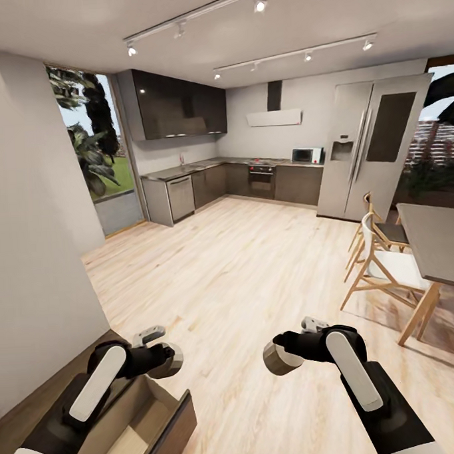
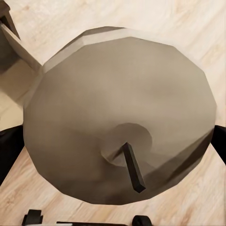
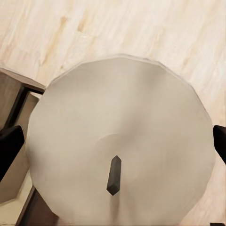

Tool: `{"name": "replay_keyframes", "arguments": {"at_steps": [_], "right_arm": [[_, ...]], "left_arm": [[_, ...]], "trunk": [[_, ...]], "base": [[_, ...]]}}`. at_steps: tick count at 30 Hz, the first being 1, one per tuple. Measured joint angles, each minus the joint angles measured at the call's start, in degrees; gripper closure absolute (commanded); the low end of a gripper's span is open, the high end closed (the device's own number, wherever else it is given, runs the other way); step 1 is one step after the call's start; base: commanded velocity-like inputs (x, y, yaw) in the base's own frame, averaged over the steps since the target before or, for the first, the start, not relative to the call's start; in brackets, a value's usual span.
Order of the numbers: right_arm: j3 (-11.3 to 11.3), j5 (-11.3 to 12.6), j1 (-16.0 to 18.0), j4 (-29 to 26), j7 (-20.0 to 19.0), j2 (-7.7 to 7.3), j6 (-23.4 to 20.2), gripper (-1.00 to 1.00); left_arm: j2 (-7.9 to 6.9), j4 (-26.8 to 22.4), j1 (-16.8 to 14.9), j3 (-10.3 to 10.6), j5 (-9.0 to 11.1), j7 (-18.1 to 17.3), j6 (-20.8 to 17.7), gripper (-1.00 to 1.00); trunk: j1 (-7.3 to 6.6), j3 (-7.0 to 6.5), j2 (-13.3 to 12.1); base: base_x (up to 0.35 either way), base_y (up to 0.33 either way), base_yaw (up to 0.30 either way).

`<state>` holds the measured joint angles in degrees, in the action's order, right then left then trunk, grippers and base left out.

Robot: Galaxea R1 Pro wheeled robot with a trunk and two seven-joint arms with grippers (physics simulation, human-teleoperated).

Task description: Place each of the two pumpkins and all three candles from the living room inside a cabinet in the living room (use any cabinet), then make sure every cabinet is closed, and position the cauldron so it is next to a table in the living room.

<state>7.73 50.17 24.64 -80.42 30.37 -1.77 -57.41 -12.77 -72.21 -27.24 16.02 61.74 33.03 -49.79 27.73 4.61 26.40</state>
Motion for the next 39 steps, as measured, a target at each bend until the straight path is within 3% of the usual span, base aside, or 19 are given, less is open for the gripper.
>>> {"name": "replay_keyframes", "arguments": {"at_steps": [9,18,39], "right_arm": [[0.08,0.02,0.00,0.84,0.04,0.04,0.03,1.00],[0.23,0.02,0.00,1.20,0.19,0.07,0.01,1.00],[0.43,0.05,0.00,2.10,0.23,0.08,0.15,1.00]], "left_arm": [[0.21,-0.07,0.00,-0.14,0.15,0.00,-0.02,1.00],[0.24,-0.08,0.00,-0.20,0.18,0.00,-0.02,1.00],[0.23,-0.07,-0.01,-0.01,0.03,0.00,0.05,1.00]], "trunk": [[0.00,0.00,0.00],[-1.98,-1.62,-3.61],[-1.99,-1.63,-3.62]], "base": [[0.000,0.000,0.290],[0.000,0.000,0.290],[0.011,-0.044,0.290]]}}
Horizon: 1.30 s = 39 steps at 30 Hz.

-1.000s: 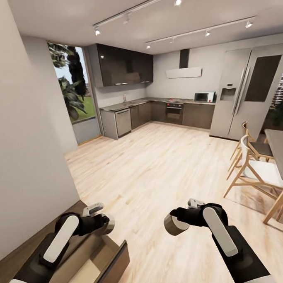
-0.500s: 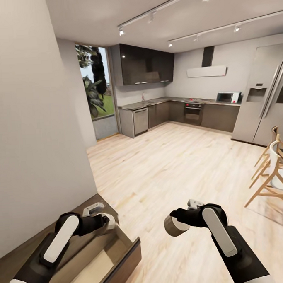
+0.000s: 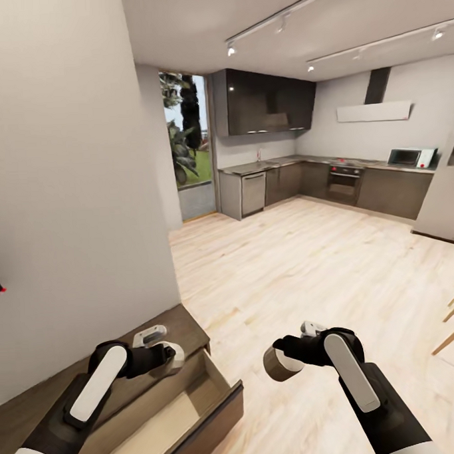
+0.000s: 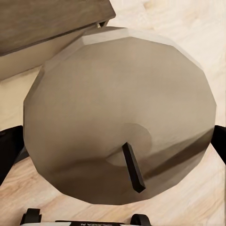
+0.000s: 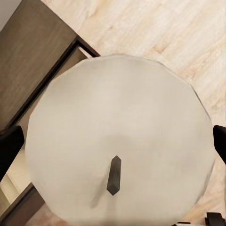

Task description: Place each of the two pumpkins and all three candles from the living room inside a cabinet in the living room (use any cabinet), then make sure every cabinet is closed, and position the cauldron so it is next to a table in the living room.

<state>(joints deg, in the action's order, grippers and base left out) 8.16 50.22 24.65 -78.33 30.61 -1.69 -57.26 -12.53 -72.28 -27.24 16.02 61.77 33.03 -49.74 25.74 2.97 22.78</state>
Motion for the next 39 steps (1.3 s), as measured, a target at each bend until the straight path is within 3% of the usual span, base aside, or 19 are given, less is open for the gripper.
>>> {"name": "replay_keyframes", "arguments": {"at_steps": [39], "right_arm": [[0.09,-0.17,-0.01,0.01,0.08,0.34,0.04,1.00]], "left_arm": [[-0.01,-0.09,0.01,0.10,0.03,0.00,-0.06,1.00]], "trunk": [[0.01,0.00,-0.01]], "base": [[0.004,-0.025,0.291]]}}
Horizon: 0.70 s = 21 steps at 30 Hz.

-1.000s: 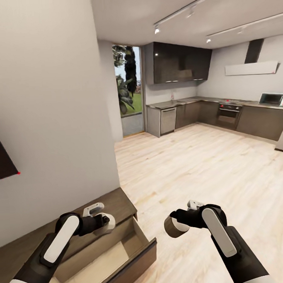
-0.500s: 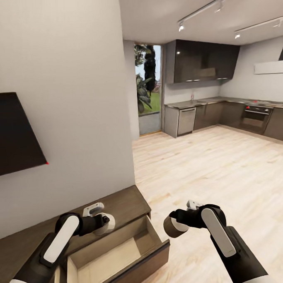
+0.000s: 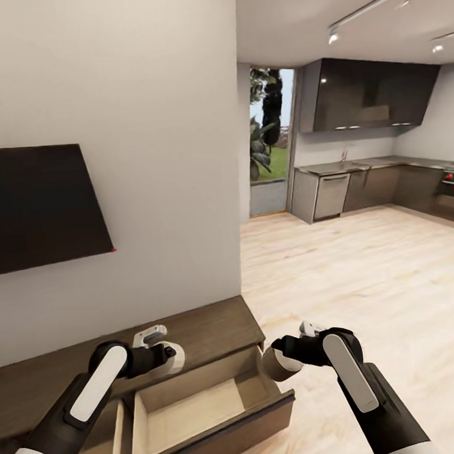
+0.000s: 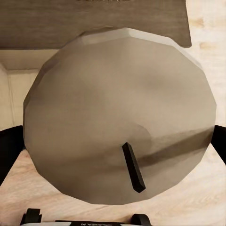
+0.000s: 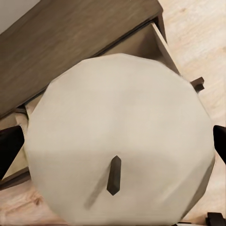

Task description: Place each of the two pumpkins and all three candles from the living room inside a cabinet in the living room (use any cabinet), then make sure every cabinet is closed, and position the cauldron so it is next to a table in the living room.

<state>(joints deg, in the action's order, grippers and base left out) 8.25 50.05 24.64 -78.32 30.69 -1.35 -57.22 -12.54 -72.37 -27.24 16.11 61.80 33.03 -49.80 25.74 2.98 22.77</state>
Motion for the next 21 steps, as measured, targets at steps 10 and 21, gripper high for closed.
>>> {"name": "replay_keyframes", "arguments": {"at_steps": [10,21], "right_arm": [[0.00,-0.08,0.00,0.00,0.00,0.00,-0.02,1.00],[0.00,0.01,0.00,0.00,0.00,0.00,0.02,1.00]], "left_arm": [[-0.08,0.00,-0.01,0.00,0.07,0.00,0.06,1.00],[-0.18,0.00,0.00,-0.08,-0.07,0.00,-0.01,1.00]], "trunk": [[-0.01,0.00,0.01],[-0.01,0.00,0.00]], "base": [[0.146,-0.151,0.291],[0.119,-0.059,0.286]]}}
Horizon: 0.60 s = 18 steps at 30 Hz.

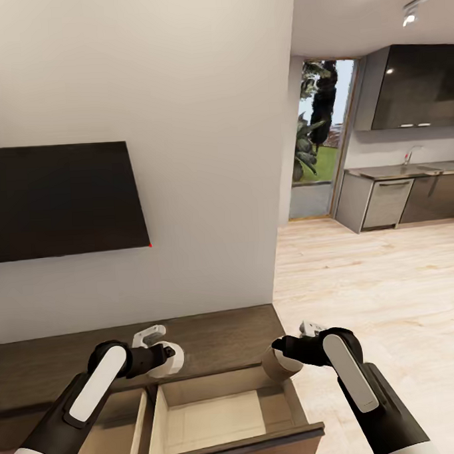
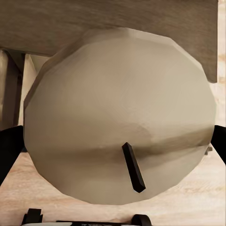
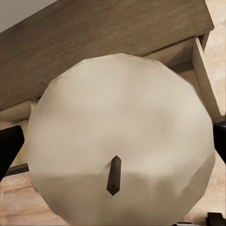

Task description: Place each of the two pumpkins and all three candles from the living room inside a cabinet in the living room (use any cabinet), then make sure every cabinet is closed, and position the cauldron so it is next to a table in the living room.

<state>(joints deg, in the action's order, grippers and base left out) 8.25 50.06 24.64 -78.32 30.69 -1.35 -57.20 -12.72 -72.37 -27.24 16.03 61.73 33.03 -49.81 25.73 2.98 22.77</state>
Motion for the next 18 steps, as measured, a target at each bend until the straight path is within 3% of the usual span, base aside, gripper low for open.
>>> {"name": "replay_keyframes", "arguments": {"at_steps": [18], "right_arm": [[-0.14,0.20,-0.01,-0.11,-0.37,-0.01,0.05,1.00]], "left_arm": [[-0.12,0.09,-0.02,0.02,-0.08,0.00,0.06,1.00]], "trunk": [[0.01,0.00,0.00]], "base": [[0.100,-0.078,0.024]]}}
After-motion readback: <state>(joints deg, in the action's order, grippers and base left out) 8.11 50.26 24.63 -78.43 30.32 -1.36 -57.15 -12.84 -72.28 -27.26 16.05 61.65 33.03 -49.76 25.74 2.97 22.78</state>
